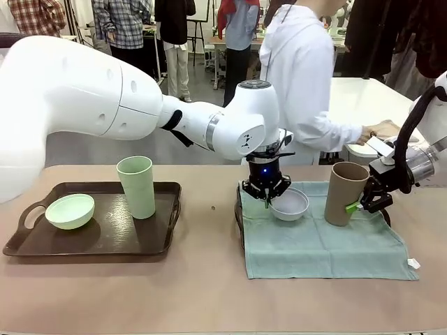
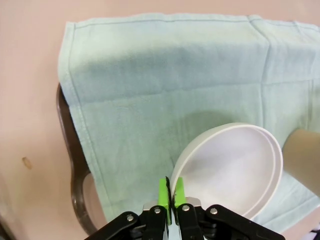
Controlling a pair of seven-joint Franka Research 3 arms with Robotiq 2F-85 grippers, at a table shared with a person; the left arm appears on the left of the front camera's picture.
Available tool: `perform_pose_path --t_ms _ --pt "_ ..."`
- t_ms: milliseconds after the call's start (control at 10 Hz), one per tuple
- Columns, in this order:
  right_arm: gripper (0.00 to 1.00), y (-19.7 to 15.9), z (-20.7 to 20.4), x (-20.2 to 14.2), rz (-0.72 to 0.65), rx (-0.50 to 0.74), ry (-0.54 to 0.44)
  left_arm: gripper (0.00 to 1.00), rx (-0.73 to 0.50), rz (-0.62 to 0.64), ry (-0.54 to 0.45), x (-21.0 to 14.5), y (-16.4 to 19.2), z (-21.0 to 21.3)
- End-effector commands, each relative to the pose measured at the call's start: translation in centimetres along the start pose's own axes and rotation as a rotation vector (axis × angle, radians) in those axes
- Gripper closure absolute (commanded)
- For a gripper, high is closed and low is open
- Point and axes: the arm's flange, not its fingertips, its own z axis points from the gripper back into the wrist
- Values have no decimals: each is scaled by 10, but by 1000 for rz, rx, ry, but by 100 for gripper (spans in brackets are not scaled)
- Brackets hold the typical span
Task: Set up a tray with a mat and arrange the tableware.
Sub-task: Place the Picnic Bowl and Reusable plastic cup back onto the Handle tray in front of the human's position.
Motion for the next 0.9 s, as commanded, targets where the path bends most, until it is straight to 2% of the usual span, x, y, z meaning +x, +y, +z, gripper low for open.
perform_pose_path --t_ms 0,100,200,300,400,600,700,800 --pt "0 -6 -1 -3 21 -8 1 38 -19 -13 22 5 -3 1" --pt "0 -6 0 -2 13 -10 23 32 -18 -12 25 5 -3 3" --pt "0 -5 4 -2 -11 -13 57 18 -27 7 33 5 -1 5" --pt "0 -4 9 -1 -25 -27 102 13 -33 0 36 4 2 8" --pt "0 -3 17 -3 -39 -37 140 0 -40 -1 39 2 5 10" --pt "0 -1 38 -6 -78 -80 162 0 -48 -9 41 -3 12 18" --pt "0 4 44 -3 -114 -94 194 37 -48 -18 43 -7 16 23" --pt "0 12 53 3 -222 -131 247 28 -39 -34 37 -14 21 31"
